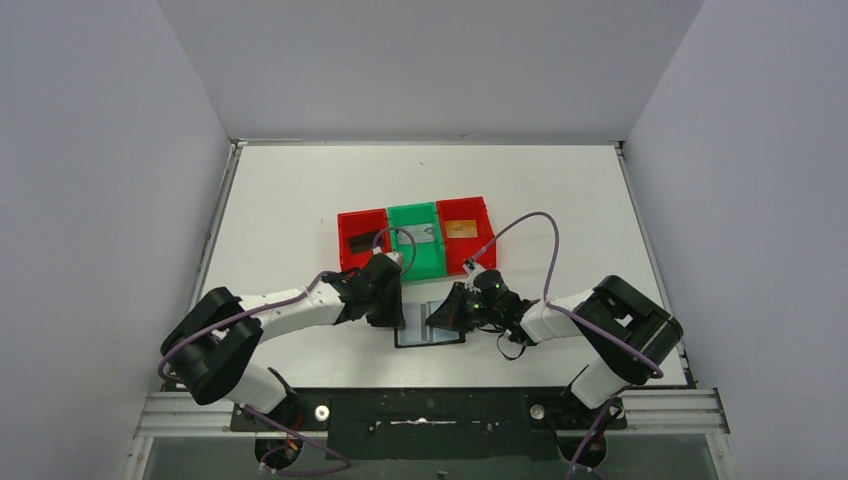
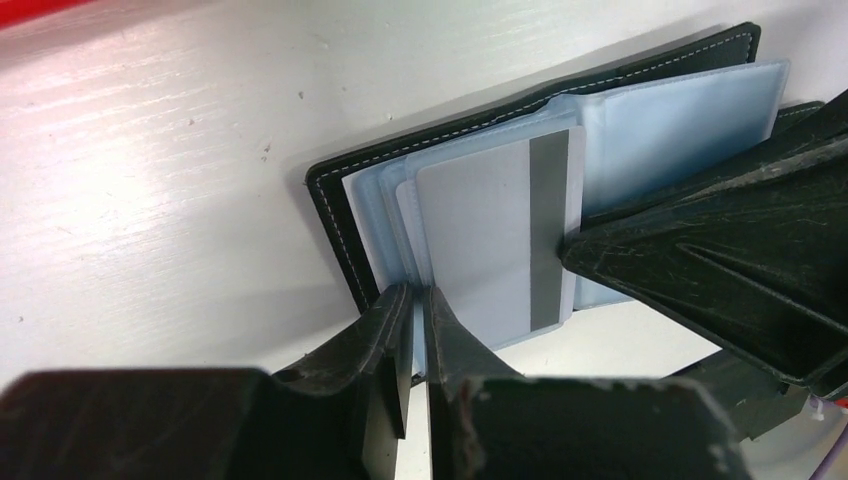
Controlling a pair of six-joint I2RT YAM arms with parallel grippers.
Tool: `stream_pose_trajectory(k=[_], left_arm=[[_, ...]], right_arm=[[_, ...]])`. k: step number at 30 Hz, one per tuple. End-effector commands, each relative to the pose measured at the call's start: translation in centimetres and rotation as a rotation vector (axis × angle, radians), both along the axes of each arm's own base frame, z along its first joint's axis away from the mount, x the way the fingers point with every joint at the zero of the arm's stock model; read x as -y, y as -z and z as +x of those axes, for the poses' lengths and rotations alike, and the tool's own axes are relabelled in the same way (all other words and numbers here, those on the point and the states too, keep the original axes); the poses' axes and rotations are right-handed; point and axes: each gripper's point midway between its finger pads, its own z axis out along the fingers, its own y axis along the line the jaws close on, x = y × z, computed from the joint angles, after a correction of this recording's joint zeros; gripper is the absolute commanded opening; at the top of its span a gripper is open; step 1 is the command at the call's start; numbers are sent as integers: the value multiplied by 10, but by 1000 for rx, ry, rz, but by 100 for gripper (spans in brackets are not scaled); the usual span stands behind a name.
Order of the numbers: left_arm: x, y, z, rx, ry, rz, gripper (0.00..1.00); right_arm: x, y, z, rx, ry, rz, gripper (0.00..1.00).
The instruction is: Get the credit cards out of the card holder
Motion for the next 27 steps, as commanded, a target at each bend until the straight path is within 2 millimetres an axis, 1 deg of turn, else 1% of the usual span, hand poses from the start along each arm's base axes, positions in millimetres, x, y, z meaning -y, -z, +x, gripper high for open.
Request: stream_pose_trajectory(k=[1,6,10,15,22,27], left_arm=[[-39,32,-10,-38,-28,202,7],[-37,32,-7,-32,-24,200,4],[-40,34,-8,-33,-23,212,2],[-41,34,-10,-31,-28,205,2],[-40,30,-7,-21,-33,200,2],[-35,19,-2,4,-39,177,3]], right_arm=[[-4,-27,8,56,4,93,0],[7,-23,9,45,27,78,0],[14,-21,10,33,54,52,0],[18,-21,10,32,60,44,0],[27,-6,10,-4,67,-59,0],[33,2,9,-30,72,-121,0]])
